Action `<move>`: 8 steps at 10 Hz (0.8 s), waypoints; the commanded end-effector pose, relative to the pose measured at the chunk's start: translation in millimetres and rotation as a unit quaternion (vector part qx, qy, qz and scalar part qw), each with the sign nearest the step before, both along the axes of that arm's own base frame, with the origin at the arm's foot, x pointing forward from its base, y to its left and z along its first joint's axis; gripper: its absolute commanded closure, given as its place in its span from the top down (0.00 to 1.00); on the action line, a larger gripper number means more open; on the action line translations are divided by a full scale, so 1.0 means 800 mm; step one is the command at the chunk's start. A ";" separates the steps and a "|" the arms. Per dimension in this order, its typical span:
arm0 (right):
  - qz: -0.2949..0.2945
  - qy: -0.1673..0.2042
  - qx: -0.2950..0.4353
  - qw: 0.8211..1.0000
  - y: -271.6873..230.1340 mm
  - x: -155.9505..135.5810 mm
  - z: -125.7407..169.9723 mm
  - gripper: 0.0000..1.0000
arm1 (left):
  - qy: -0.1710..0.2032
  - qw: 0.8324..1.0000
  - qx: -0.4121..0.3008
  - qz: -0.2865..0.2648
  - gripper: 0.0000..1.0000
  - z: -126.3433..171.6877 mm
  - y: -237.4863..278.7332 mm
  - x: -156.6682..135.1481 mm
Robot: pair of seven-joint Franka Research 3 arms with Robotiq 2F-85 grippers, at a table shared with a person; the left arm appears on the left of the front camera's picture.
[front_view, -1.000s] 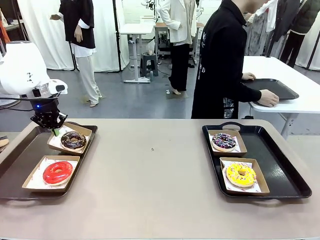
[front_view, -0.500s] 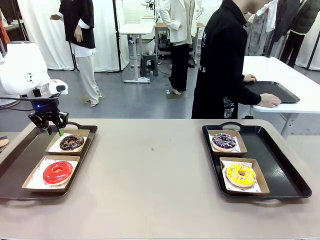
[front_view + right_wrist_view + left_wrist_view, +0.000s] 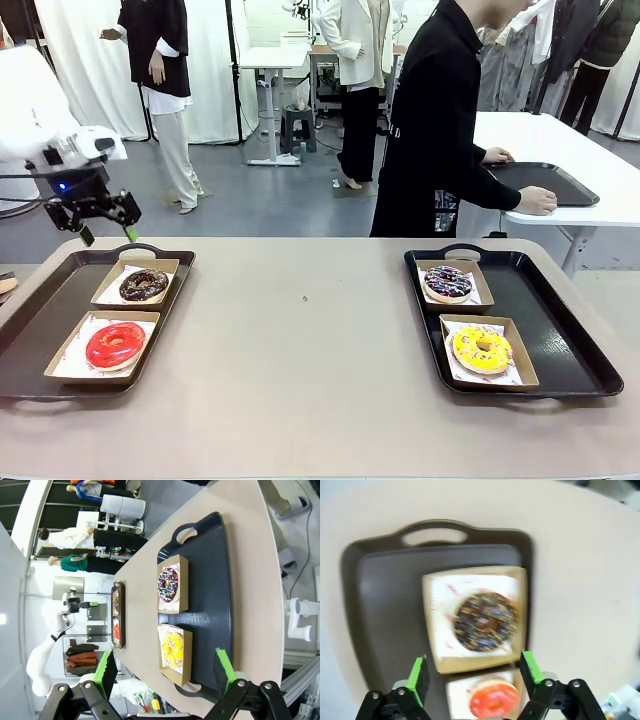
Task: Individually package the donuts and arrange them on the tray.
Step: Place the picked Paper togo box on the Handle tray.
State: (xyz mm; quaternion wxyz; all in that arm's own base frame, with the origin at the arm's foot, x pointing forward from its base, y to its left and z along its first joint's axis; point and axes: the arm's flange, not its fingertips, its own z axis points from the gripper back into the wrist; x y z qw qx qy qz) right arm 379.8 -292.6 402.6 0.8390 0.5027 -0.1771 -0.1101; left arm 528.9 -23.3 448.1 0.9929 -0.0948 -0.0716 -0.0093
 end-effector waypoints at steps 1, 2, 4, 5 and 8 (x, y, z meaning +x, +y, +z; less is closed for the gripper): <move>-0.003 -0.002 0.003 1.000 0.000 0.002 0.000 1.00 | -0.008 0.990 -0.134 -0.032 1.00 0.047 0.036 -0.059; -0.003 -0.002 0.003 1.000 0.000 0.002 0.000 1.00 | -0.026 0.978 -0.203 -0.040 1.00 0.072 0.061 -0.087; -0.003 -0.002 0.003 1.000 0.000 0.002 0.000 1.00 | -0.021 0.951 -0.307 0.020 1.00 0.099 0.118 -0.134; -0.003 -0.002 0.003 1.000 0.000 0.002 0.000 1.00 | -0.027 0.929 -0.365 0.046 1.00 0.098 0.162 -0.163; -0.003 -0.002 0.003 1.000 0.000 0.002 0.000 1.00 | -0.068 0.859 -0.503 0.070 1.00 0.055 0.260 -0.204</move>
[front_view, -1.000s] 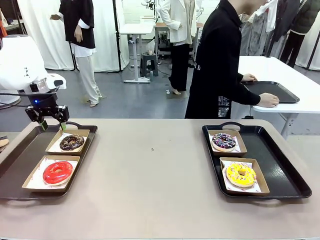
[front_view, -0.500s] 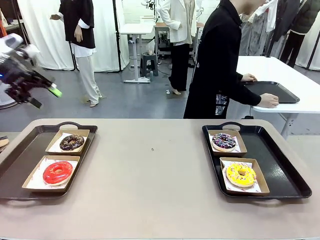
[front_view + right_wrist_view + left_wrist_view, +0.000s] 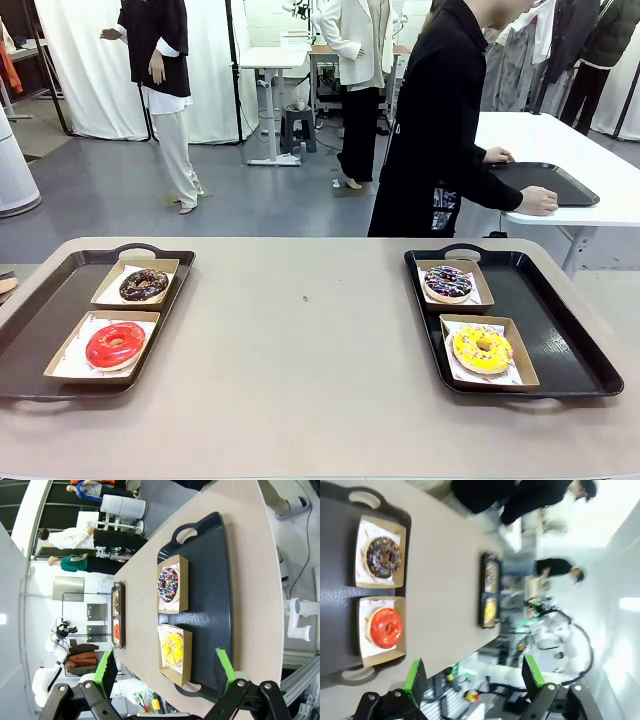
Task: Individually package the donuts and arrange them on the tray.
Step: Place the picked Paper togo box on the Handle tray.
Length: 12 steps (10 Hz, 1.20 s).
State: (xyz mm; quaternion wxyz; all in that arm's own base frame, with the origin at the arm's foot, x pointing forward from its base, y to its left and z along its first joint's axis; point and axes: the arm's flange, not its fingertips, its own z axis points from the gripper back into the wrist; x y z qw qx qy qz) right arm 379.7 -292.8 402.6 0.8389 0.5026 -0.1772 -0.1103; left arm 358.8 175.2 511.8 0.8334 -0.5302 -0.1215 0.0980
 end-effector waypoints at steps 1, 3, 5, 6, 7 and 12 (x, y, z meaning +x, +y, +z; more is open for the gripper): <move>-0.003 -0.002 0.003 1.000 0.000 0.002 0.000 1.00 | -0.058 0.996 -0.067 0.013 1.00 -0.050 0.024 -0.001; -0.003 -0.002 0.003 1.000 0.000 0.002 0.000 1.00 | -0.041 0.994 -0.098 -0.006 1.00 -0.098 0.042 0.007; -0.003 -0.002 0.003 1.000 0.000 0.002 0.000 1.00 | -0.022 0.995 -0.092 -0.037 1.00 -0.136 0.041 0.011; -0.003 -0.002 0.003 1.000 0.000 0.002 0.000 1.00 | -0.007 0.994 -0.094 -0.046 1.00 -0.149 0.044 0.018; -0.003 -0.002 0.003 1.000 0.000 0.002 0.000 1.00 | 0.006 0.994 -0.095 -0.051 1.00 -0.153 0.047 0.021; -0.003 -0.002 0.003 1.000 0.000 0.002 0.000 1.00 | 0.010 0.995 -0.082 -0.051 1.00 -0.154 0.042 0.023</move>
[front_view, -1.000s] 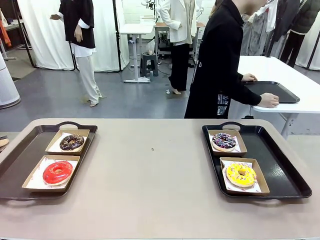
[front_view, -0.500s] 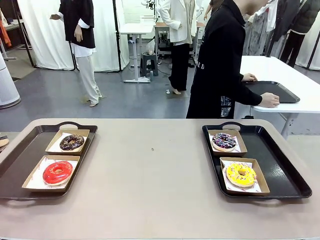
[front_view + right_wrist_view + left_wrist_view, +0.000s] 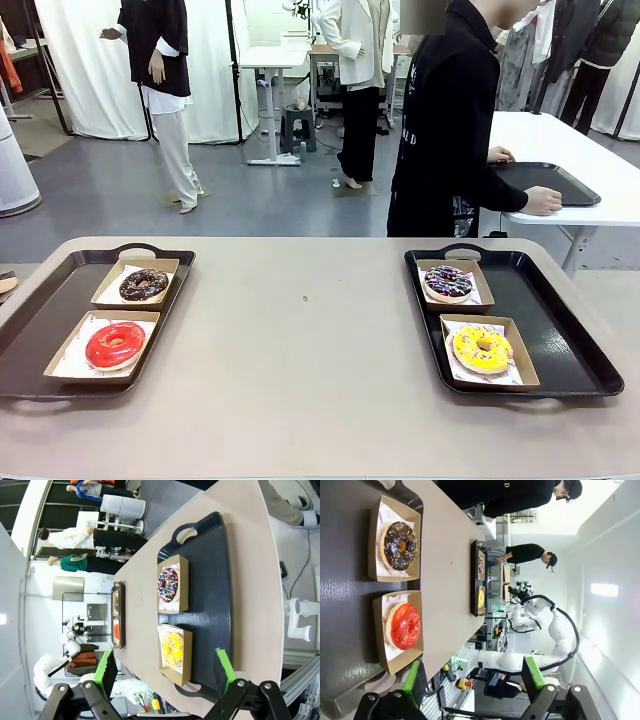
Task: Individually package the donuts and arrange them on the tray.
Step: Place the picked Paper togo box on the Handle tray.
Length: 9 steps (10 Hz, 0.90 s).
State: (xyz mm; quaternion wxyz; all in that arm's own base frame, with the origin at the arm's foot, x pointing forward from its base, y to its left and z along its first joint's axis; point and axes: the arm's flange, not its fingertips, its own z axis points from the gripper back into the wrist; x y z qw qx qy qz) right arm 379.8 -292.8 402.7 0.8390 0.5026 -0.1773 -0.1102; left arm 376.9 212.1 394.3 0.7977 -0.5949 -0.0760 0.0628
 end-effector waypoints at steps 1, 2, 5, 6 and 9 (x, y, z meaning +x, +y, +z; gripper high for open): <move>-0.003 -0.002 0.003 1.000 0.000 0.002 0.000 1.00 | 0.002 1.000 -0.008 0.006 1.00 -0.007 -0.004 0.001; -0.003 -0.002 0.003 1.000 0.000 0.002 0.000 1.00 | 0.002 1.000 -0.008 0.006 1.00 -0.007 -0.004 0.001; -0.003 -0.002 0.003 1.000 0.000 0.002 0.000 1.00 | 0.002 1.000 -0.008 0.006 1.00 -0.007 -0.004 0.001; -0.003 -0.002 0.003 1.000 0.000 0.002 0.000 1.00 | 0.002 1.000 -0.008 0.006 1.00 -0.007 -0.004 0.001; -0.003 -0.002 0.003 1.000 0.000 0.002 0.000 1.00 | 0.002 1.000 -0.008 0.006 1.00 -0.007 -0.004 0.001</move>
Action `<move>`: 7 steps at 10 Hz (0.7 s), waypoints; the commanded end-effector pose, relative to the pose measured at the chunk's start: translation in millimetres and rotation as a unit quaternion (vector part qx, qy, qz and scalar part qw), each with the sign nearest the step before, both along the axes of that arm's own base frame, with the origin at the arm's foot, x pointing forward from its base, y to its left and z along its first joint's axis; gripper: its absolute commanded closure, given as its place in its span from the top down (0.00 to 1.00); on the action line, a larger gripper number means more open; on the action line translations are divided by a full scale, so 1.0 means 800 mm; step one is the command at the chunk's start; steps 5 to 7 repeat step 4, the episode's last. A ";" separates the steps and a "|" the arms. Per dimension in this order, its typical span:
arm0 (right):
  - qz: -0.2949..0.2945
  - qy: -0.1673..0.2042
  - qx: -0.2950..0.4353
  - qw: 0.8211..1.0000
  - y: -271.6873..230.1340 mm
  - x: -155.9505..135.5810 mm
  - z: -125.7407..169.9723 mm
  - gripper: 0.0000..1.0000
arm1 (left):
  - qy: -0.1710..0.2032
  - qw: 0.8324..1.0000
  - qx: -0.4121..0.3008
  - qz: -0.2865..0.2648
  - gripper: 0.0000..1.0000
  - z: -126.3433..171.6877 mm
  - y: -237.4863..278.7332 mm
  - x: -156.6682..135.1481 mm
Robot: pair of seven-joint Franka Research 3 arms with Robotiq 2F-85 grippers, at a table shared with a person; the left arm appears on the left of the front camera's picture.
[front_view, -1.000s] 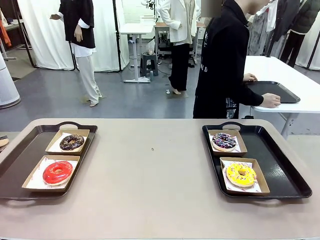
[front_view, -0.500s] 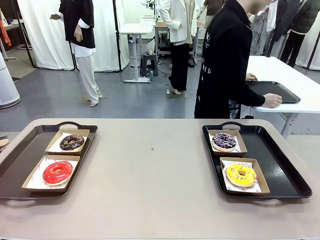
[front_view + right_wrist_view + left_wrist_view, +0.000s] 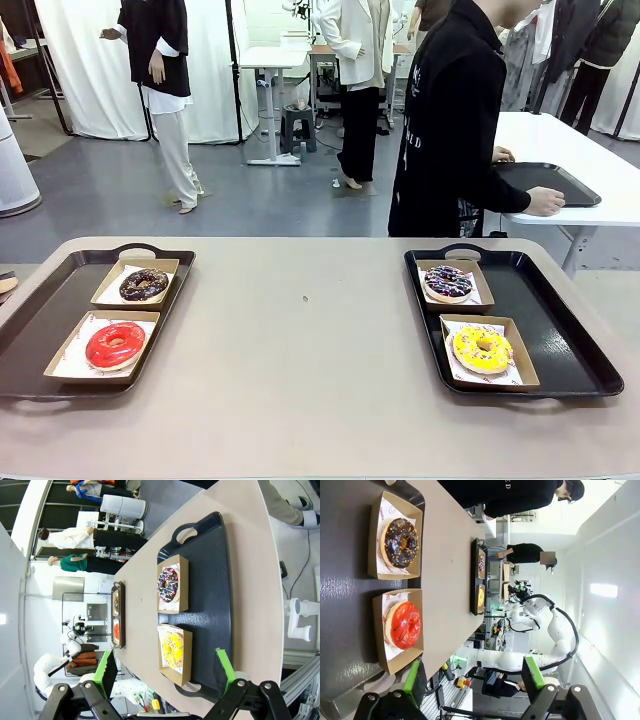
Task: Individually package the donuts and arrange them on the tray.
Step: Place the picked Paper togo box on the Handle tray.
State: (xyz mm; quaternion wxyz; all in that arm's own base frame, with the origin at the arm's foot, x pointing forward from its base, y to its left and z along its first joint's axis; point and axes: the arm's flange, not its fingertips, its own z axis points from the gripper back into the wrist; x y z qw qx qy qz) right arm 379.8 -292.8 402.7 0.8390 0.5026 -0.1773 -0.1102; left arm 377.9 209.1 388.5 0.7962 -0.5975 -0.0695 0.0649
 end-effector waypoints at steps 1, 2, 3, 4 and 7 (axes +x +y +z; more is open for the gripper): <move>-0.003 -0.002 0.003 1.000 0.000 0.002 0.000 1.00 | -0.004 1.000 -0.005 0.009 1.00 0.000 0.000 -0.001; -0.003 -0.002 0.003 1.000 0.000 0.002 0.000 1.00 | -0.004 1.000 -0.005 0.009 1.00 0.000 0.000 -0.001; -0.003 -0.002 0.003 1.000 0.000 0.002 0.000 1.00 | -0.004 1.000 -0.005 0.009 1.00 0.000 0.000 -0.001; -0.003 -0.002 0.003 1.000 0.000 0.002 0.000 1.00 | -0.004 1.000 -0.005 0.009 1.00 0.000 0.000 -0.001; -0.003 -0.002 0.003 1.000 0.000 0.002 0.000 1.00 | -0.004 1.000 -0.005 0.009 1.00 0.000 0.000 -0.001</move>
